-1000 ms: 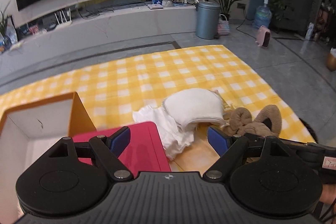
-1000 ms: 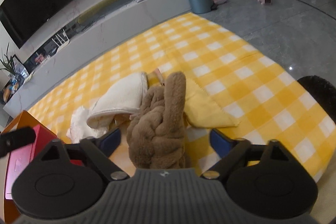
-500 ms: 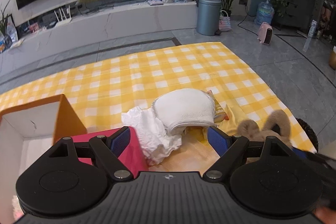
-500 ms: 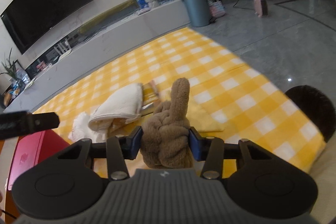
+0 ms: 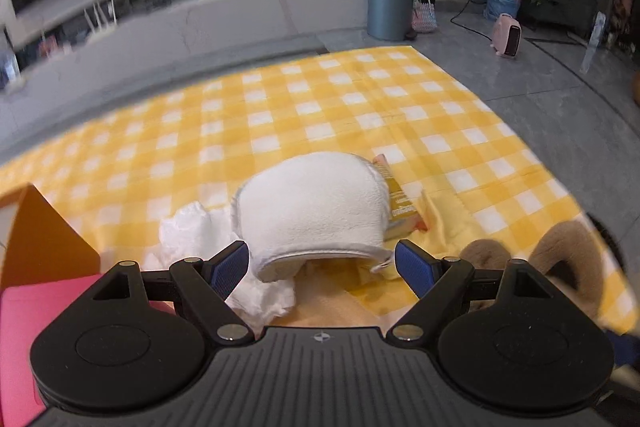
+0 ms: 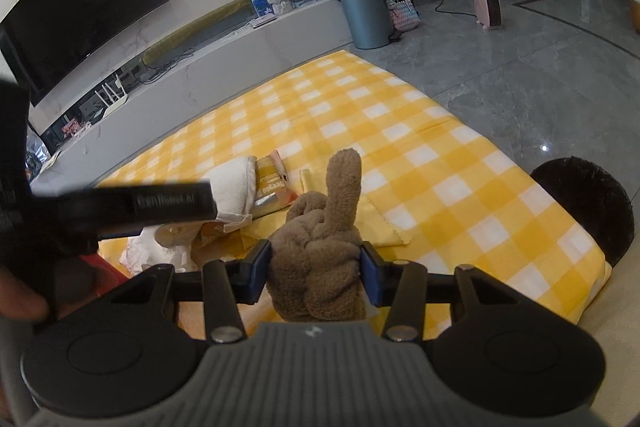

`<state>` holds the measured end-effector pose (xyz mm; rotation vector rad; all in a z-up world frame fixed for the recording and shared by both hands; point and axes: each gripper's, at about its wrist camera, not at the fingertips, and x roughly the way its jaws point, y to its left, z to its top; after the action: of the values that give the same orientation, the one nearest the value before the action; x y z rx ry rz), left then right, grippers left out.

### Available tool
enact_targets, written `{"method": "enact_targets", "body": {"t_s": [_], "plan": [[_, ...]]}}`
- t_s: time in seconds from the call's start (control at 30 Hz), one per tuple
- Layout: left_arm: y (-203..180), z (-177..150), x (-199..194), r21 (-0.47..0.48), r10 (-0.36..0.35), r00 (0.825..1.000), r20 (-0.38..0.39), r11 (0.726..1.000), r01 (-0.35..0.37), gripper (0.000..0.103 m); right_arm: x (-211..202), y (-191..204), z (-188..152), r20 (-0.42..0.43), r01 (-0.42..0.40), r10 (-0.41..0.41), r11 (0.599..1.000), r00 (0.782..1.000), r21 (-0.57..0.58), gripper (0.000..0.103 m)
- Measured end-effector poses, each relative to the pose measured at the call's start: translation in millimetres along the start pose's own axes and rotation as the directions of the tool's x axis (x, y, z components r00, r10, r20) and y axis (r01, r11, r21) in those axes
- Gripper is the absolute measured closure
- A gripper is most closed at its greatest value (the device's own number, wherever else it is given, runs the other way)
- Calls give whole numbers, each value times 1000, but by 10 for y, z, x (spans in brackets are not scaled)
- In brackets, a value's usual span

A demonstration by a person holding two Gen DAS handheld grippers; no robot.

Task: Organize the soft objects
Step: 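Close the left tool on the edge of the white towel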

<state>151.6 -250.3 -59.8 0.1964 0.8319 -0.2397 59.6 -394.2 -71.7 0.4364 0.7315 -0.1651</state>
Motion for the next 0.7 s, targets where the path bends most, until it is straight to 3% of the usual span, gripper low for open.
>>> {"method": "enact_targets", "body": {"t_s": [0.1, 0.2, 0.47, 0.7], "plan": [[-109, -147, -4, 117, 63, 997, 50, 991, -69, 6, -3, 6, -6, -1, 6, -6, 1000, 1000, 3, 55], [-215, -240, 45, 215, 82, 991, 102, 971, -102, 6, -3, 42, -8, 0, 18, -18, 1000, 1000, -12, 55], [-308, -277, 235, 228, 112, 975, 191, 961, -155, 6, -19, 1, -21, 1, 37, -37, 999, 999, 5, 52], [-360, -416, 202, 313, 87, 973, 213, 937, -153, 7, -8, 25, -17, -3, 34, -34, 999, 999, -7, 52]]}}
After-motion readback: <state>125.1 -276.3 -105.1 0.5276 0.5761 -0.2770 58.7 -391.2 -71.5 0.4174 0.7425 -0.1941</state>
